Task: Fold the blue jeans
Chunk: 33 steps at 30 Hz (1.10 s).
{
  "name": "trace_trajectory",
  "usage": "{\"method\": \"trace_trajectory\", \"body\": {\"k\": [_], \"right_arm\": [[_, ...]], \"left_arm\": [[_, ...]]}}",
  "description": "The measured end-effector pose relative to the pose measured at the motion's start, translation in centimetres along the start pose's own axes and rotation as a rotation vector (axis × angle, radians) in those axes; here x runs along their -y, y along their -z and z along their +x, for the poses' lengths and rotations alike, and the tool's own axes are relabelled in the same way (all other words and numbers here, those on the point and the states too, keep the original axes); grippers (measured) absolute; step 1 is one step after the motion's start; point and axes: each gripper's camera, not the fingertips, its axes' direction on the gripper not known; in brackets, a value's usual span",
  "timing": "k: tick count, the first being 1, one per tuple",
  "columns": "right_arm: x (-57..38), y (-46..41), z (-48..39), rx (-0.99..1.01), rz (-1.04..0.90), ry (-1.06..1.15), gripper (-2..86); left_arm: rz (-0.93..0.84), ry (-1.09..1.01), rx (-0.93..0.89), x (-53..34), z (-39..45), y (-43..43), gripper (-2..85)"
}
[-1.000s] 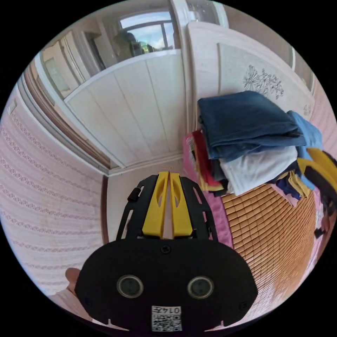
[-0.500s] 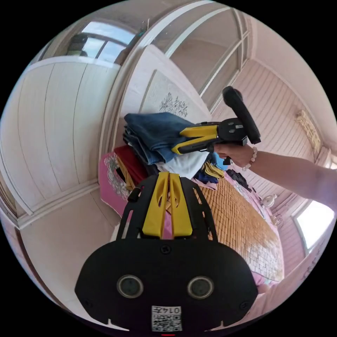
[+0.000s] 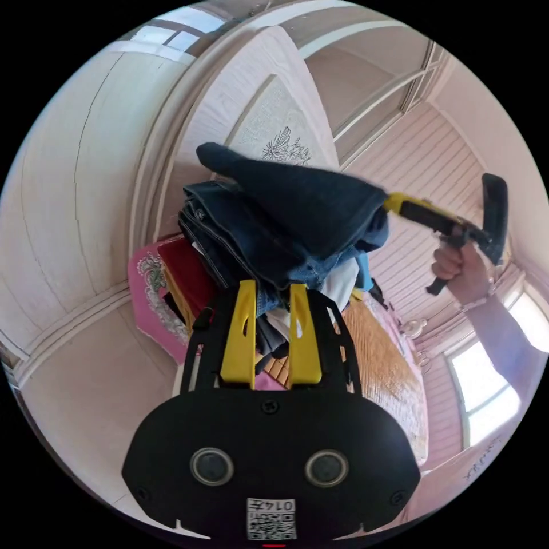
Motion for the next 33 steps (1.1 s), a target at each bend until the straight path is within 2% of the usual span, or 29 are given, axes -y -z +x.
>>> {"method": "trace_trajectory", "body": {"k": [2,7,9,11,14,17,20,22,23,25,28,30,33], "right_arm": [[-1.1,4.7,2.9,-0.002,0.117,-0.093,1.1],[-9.3,17.4,10.0,-0.021,0.369,-0.302,0.9],[-17.3,23.0,12.0,-0.012,0.514,-0.418,1.0],[-24.1,26.5,12.0,-0.062,0.555,-0.484,1.2],[-36.0,28.9,10.4,-0.203,0.427,-0.604,1.4],[-48.6,26.1,8.9,-0.231,0.163,-0.846,1.3],[-60.0,20.0,6.6,-0.173,-0.099,-1.053,0.8],[-64.7,17.5,5.3,-0.156,-0.184,-1.147,0.5],[-66.4,16.9,4.5,-0.202,-0.22,-1.17,0.4],[-67.5,16.8,3.9,-0.254,-0.238,-1.17,0.6],[-65.3,16.4,3.2,-0.134,-0.143,-1.012,2.9],[-60.5,13.8,1.5,-0.018,-0.117,-0.771,9.5],[-53.6,8.8,-2.4,0.163,-0.101,-0.49,13.8]], "left_arm": [[-0.033,-0.031,0.078,1.1,1.0,0.7,3.4],[0.068,-0.163,0.151,4.1,5.6,5.9,-0.1],[0.109,-0.256,0.139,4.5,8.3,8.1,-0.3],[0.141,-0.351,0.083,3.9,11.4,10.6,-0.3],[0.091,-0.488,-0.054,0.5,16.1,13.4,-0.2],[-0.074,-0.442,-0.217,-5.3,17.5,11.9,-0.3],[-0.295,-0.338,-0.195,-13.1,16.7,5.5,-0.7],[-0.511,-0.277,-0.122,-18.8,15.7,-0.4,-0.9],[-0.54,-0.246,-0.087,-19.7,15.5,-1.4,-0.9],[-0.453,-0.103,-0.162,-20.3,14.2,-1.1,-1.0],[-0.476,-0.083,-0.122,-19.7,14.3,-1.1,-0.8],[-0.495,-0.114,-0.107,-19.5,15.0,-1.2,-0.6],[-0.477,-0.101,-0.068,-19.2,15.5,-1.0,0.5]]}}
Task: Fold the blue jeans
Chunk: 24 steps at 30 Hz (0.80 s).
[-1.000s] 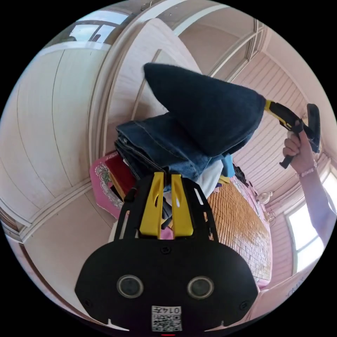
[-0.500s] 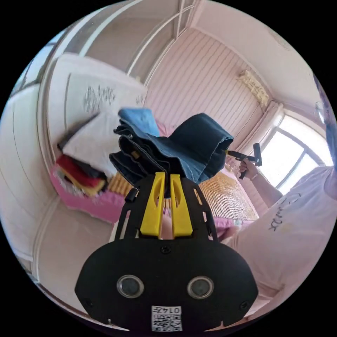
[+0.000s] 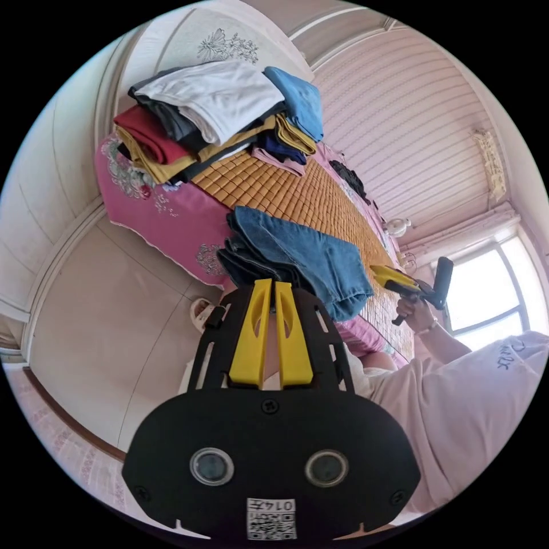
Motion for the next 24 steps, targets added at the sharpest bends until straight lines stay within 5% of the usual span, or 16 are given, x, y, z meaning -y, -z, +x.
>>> {"method": "trace_trajectory", "body": {"k": [7,10,16,21,24], "right_arm": [[5.4,-9.9,-7.9,0.001,-0.254,0.327,12.6],[5.3,-8.0,-4.3,0.188,-0.202,0.137,6.9],[0.3,0.7,3.1,0.141,0.033,-0.16,5.4],[-8.8,14.5,7.0,-0.114,0.319,-0.374,5.1],[-14.6,23.6,7.2,-0.394,0.415,-0.495,5.1]], "left_arm": [[0.011,0.088,0.066,1.4,0.4,-0.5,10.6],[-0.006,0.118,-0.01,3.1,0.5,-2.8,14.1],[-0.112,0.113,-0.013,7.3,2.6,-9.1,17.2],[-0.327,0.071,-0.025,9.1,5.8,-14.7,10.5],[-0.309,0.017,0.025,9.9,8.3,-14.7,3.0]]}}
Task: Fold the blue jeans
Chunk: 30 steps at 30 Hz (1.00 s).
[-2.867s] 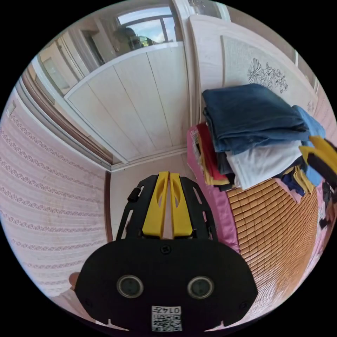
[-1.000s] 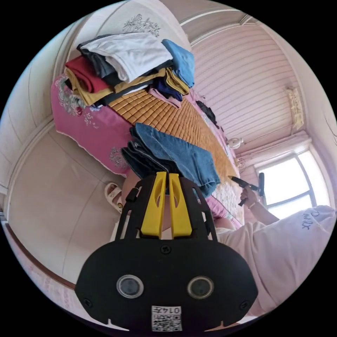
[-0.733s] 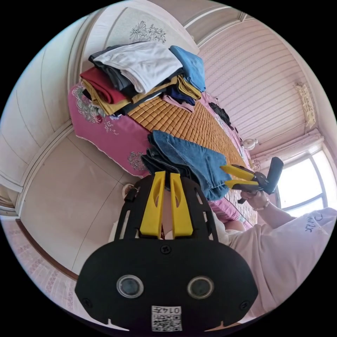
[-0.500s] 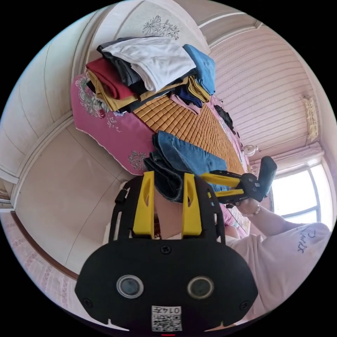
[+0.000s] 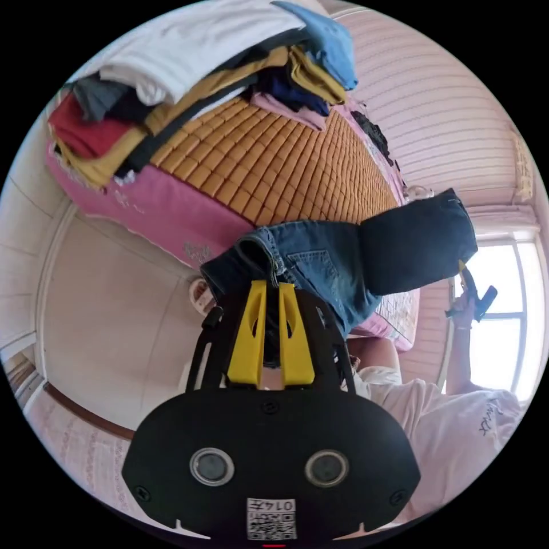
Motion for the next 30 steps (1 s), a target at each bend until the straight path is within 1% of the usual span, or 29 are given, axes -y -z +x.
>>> {"method": "trace_trajectory", "body": {"k": [1,3,4,5,6,7,8,9,11,13,15,16,17,18,19,20,21,23,25,27,29,30], "right_arm": [[-0.2,1.8,0.9,-0.065,0.023,-0.011,5.1],[-0.9,8.1,4.3,-0.323,0.064,-0.082,5.3],[-1.1,9.3,5.1,-0.381,0.073,-0.108,5.3],[-1.7,11.5,6.8,-0.478,0.081,-0.158,5.7],[-2.2,13.0,8.4,-0.562,0.072,-0.207,6.2],[-2.6,13.3,9.2,-0.59,0.057,-0.229,6.4],[-3.4,13.7,10.5,-0.624,0.021,-0.282,7.1],[-4.3,13.3,11.6,-0.668,-0.046,-0.34,8.0],[-5.6,12.1,11.7,-0.744,-0.155,-0.435,7.7],[-6.6,10.2,8.4,-0.756,-0.208,-0.329,7.5],[-7.4,6.3,1.4,-0.713,-0.263,-0.142,8.1],[-7.5,5.1,-0.7,-0.708,-0.286,-0.095,8.5],[-7.8,2.7,-5.0,-0.737,-0.312,-0.018,9.0],[-7.9,0.6,-9.2,-0.807,-0.298,0.016,9.1],[-8.0,-0.4,-11.3,-0.854,-0.281,0.017,8.3],[-8.0,-2.0,-15.3,-0.938,-0.237,0.024,6.5],[-8.0,-3.5,-19.1,-0.992,-0.219,0.056,4.9],[-8.4,-5.2,-24.0,-1.012,-0.196,0.105,1.7],[-8.8,-5.9,-27.5,-0.943,-0.205,0.128,-0.1],[-9.3,-6.1,-30.0,-0.797,-0.243,0.135,-0.7],[-9.8,-6.2,-30.7,-0.768,-0.261,0.118,-0.9],[-10.2,-6.4,-31.0,-0.799,-0.266,0.12,-0.9]], "left_arm": [[0.03,-0.041,0.03,0.4,1.8,0.8,2.3],[0.075,-0.14,0.051,1.5,5.5,2.5,1.5],[0.114,-0.21,0.045,2.4,8.4,3.6,1.3],[0.136,-0.243,0.051,2.8,9.8,4.1,1.3],[0.189,-0.323,0.074,3.7,13.1,5.3,1.3],[0.252,-0.39,0.087,4.5,16.1,6.6,1.5],[0.283,-0.414,0.084,4.9,17.4,7.2,1.6],[0.342,-0.443,0.077,5.7,19.5,8.3,2.3],[0.38,-0.443,0.124,7.0,21.2,8.8,3.6],[0.343,-0.366,0.228,8.5,21.4,7.1,5.0],[0.321,-0.304,0.267,8.4,21.5,5.8,6.4],[0.337,-0.299,0.291,7.5,22.3,5.3,6.4],[0.347,-0.31,0.3,6.9,22.9,5.0,6.4],[0.371,-0.341,0.312,5.6,24.6,4.4,6.3],[0.389,-0.379,0.313,4.5,26.6,3.7,6.2],[0.391,-0.401,0.304,3.9,27.8,3.1,6.2],[0.392,-0.445,0.263,2.9,30.4,2.0,6.1],[0.393,-0.5,0.123,1.6,34.2,0.0,6.0],[0.381,-0.545,-0.091,0.2,39.1,-3.0,5.6],[0.37,-0.546,-0.194,-0.4,41.9,-5.2,5.1],[0.347,-0.528,-0.273,-0.8,44.0,-6.8,4.4],[0.337,-0.516,-0.332,-0.9,44.9,-7.5,3.7]]}}
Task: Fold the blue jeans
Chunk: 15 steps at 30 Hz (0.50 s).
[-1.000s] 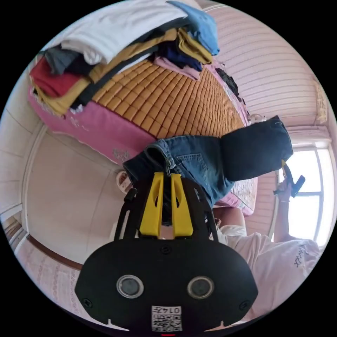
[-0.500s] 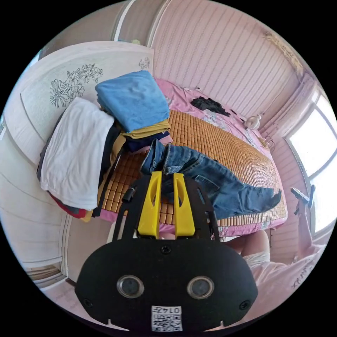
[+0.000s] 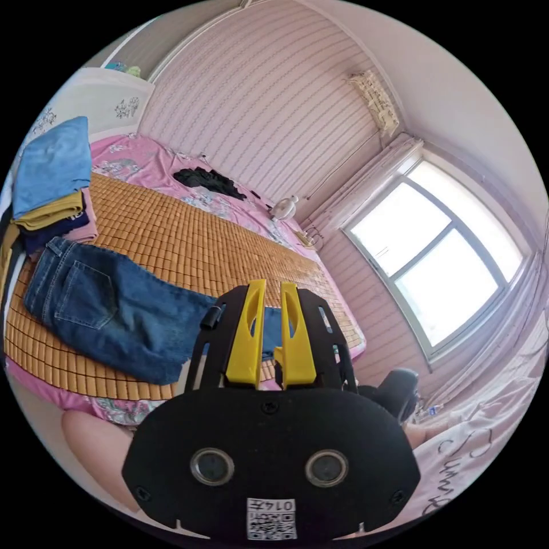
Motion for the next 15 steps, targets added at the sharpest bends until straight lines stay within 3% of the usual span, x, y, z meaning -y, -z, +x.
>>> {"method": "trace_trajectory", "body": {"k": [3,8,15], "right_arm": [[-0.8,-0.3,-1.5,-0.148,0.009,-0.007,-0.9],[-1.6,-0.4,-1.3,0.005,0.049,-0.075,-1.0],[-2.9,-1.5,-2.1,0.092,0.035,-0.195,-1.0]], "left_arm": [[-0.012,0.008,-0.07,0.3,1.5,-2.0,0.2],[-0.049,-0.054,-0.105,0.1,4.2,-4.6,-0.9],[-0.093,-0.261,0.064,-0.1,9.0,-7.4,-1.0]]}}
